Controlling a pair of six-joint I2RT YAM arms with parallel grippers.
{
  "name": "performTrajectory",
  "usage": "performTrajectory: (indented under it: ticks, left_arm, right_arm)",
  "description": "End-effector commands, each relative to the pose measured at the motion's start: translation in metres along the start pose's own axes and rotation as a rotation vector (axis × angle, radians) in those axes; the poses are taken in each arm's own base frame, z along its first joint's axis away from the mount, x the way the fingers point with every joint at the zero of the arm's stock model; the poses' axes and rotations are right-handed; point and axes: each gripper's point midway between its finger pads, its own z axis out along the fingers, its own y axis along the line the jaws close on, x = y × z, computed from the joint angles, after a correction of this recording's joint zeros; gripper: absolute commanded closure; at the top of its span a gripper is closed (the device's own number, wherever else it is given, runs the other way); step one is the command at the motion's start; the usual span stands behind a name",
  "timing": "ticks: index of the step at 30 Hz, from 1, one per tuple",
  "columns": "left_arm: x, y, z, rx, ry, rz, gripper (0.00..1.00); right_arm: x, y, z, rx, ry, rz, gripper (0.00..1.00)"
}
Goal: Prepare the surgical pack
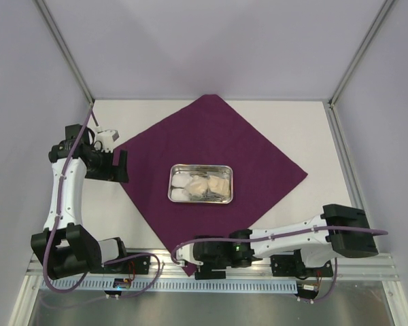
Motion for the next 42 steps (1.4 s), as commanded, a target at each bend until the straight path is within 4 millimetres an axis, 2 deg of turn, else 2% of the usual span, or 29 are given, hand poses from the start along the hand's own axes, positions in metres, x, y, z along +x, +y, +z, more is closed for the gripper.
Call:
performTrajectory:
  ticks: [1,2,7,10,11,12,16,17,18,26,29,33,36,39,40,42]
  left_arm:
    - [-0.006,-0.005,-0.016,0.001,-0.050,0.023,0.00]
    - [-0.005,-0.006,-0.015,0.003,-0.049,0.022,0.00]
    - [-0.003,-0.005,-0.017,-0.004,-0.046,0.031,0.00]
    - [-0.003,-0.004,-0.014,-0.004,-0.043,0.027,0.00]
    - [-0.004,-0.004,-0.014,-0.002,-0.044,0.026,0.00]
    - [-0.004,-0.004,-0.013,0.001,-0.043,0.026,0.00]
    - [-0.006,-0.003,-0.012,0.002,-0.044,0.024,0.00]
    - [-0.007,-0.003,-0.012,0.001,-0.045,0.024,0.00]
    - [-0.006,-0.003,-0.012,0.002,-0.044,0.025,0.00]
    - [-0.014,-0.003,-0.015,0.004,-0.061,0.033,0.00]
    - [-0.016,-0.002,-0.015,0.003,-0.064,0.034,0.00]
    - [-0.016,-0.001,-0.012,0.005,-0.056,0.035,0.00]
    - [-0.015,0.001,-0.009,0.006,-0.050,0.035,0.00]
    - [-0.015,0.001,-0.007,0.007,-0.047,0.032,0.00]
    - [-0.015,0.001,-0.006,0.009,-0.045,0.031,0.00]
    - [-0.016,0.001,-0.006,0.011,-0.046,0.031,0.00]
  right_arm:
    - [-0.009,-0.026,0.012,0.130,-0.016,-0.121,0.21]
    - [-0.007,-0.029,0.020,0.143,0.006,-0.133,0.26]
    - [-0.011,-0.038,0.038,0.181,0.021,-0.180,0.32]
    - [-0.019,-0.043,0.044,0.191,0.011,-0.176,0.41]
    - [-0.022,-0.045,0.044,0.195,0.008,-0.173,0.48]
    - [-0.027,-0.046,0.044,0.195,-0.001,-0.170,0.52]
    - [-0.023,-0.054,0.045,0.201,0.011,-0.169,0.72]
    - [-0.023,-0.056,0.044,0.203,0.011,-0.168,0.81]
    - [-0.023,-0.057,0.041,0.203,0.011,-0.172,0.83]
    - [-0.045,-0.070,0.015,0.204,-0.077,-0.144,0.84]
    - [-0.048,-0.083,0.009,0.205,-0.096,-0.119,0.74]
    - [-0.049,-0.080,0.002,0.168,-0.081,-0.142,0.67]
    - [-0.045,-0.075,0.008,0.138,-0.077,-0.148,0.72]
    - [-0.041,-0.079,0.015,0.156,-0.049,-0.150,0.83]
    - [-0.039,-0.079,0.019,0.156,-0.037,-0.147,0.98]
    - [-0.041,-0.086,0.018,0.173,-0.044,-0.119,0.99]
